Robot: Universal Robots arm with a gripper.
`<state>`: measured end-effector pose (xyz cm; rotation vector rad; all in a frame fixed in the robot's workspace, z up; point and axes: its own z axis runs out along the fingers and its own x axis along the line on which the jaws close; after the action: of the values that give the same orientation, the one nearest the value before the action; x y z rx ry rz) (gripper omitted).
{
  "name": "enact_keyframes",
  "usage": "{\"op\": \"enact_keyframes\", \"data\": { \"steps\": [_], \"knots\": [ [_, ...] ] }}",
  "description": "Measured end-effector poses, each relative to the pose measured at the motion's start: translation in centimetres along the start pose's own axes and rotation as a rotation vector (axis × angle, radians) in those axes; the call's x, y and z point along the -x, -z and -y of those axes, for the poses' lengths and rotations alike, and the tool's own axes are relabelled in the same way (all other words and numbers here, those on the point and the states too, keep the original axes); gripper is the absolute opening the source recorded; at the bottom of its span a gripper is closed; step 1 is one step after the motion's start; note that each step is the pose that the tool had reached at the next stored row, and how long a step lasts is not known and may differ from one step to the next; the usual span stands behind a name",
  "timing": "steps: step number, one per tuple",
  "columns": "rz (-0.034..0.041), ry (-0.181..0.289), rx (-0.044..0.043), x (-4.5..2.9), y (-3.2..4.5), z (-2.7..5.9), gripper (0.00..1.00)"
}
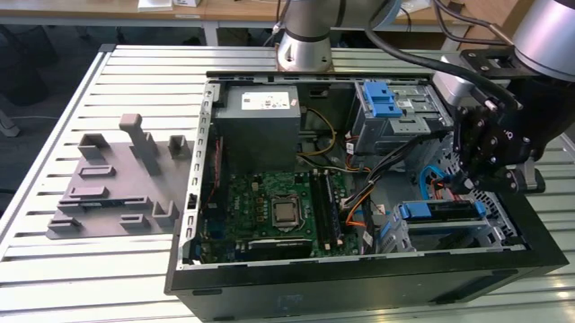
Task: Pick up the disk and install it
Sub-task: 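Insert the second disk wire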
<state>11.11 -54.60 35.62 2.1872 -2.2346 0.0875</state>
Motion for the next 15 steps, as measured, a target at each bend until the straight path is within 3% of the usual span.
{"op": "enact_keyframes", "data": {
  "steps": [7,15],
  "knots": [
    [0.0085,0.000,0.0007,-0.04,0.66,-0.32,0.11],
    [0.0184,0.006,0.0110,-0.03,1.24,-0.31,0.11]
  ]
}}
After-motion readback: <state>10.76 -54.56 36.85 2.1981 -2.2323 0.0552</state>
